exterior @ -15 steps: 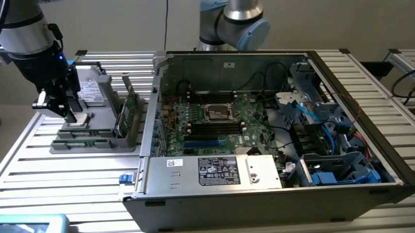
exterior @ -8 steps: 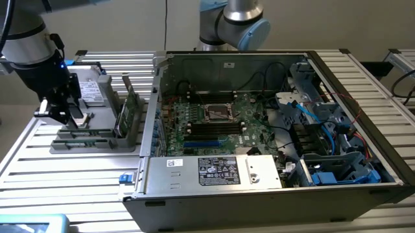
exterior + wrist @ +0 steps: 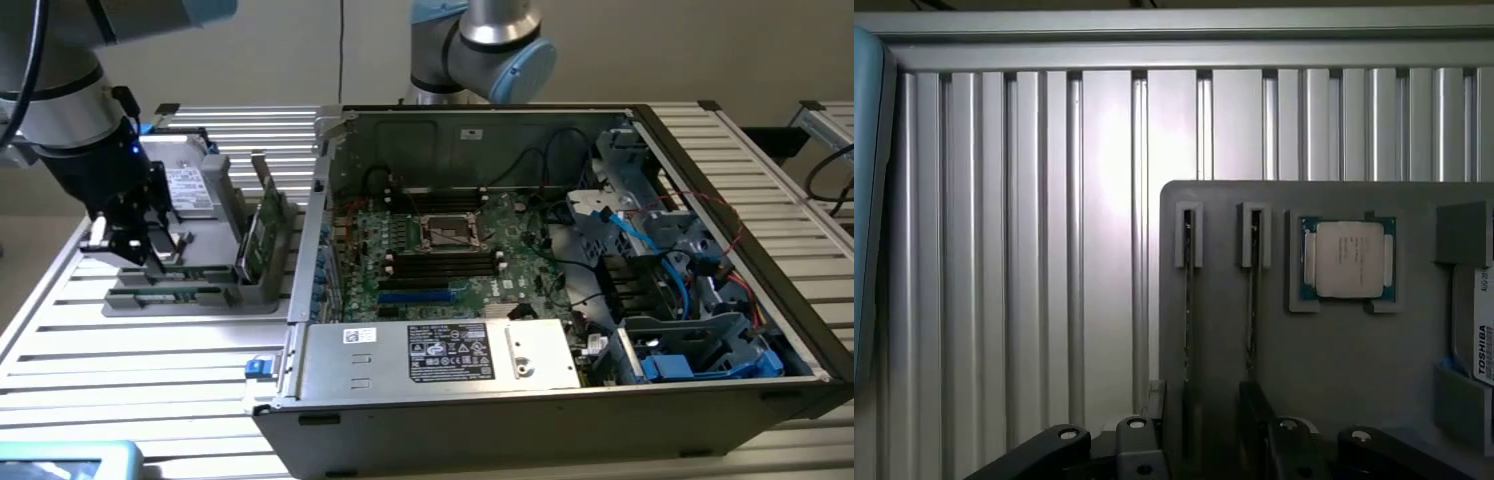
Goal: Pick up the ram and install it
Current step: 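Pick up the ram and move it above insertion slot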
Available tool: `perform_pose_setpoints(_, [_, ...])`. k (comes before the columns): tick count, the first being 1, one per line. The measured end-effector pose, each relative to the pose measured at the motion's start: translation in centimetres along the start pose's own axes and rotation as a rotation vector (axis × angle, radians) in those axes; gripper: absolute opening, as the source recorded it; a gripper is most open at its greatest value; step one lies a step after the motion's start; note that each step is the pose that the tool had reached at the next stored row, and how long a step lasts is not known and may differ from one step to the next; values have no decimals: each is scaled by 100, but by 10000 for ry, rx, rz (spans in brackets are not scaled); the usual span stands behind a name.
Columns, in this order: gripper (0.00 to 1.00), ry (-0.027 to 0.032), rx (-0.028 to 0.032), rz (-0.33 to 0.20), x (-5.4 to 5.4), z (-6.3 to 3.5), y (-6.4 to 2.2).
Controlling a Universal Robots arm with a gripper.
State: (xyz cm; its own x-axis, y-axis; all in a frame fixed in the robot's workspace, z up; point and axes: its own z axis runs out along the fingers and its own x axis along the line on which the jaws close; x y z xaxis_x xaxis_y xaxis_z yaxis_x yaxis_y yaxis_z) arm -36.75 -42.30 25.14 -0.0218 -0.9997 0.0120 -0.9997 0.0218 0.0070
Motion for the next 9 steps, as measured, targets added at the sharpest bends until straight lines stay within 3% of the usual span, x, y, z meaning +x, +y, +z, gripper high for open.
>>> perform_pose_setpoints(9, [42, 0, 1, -53, -2, 163, -1])
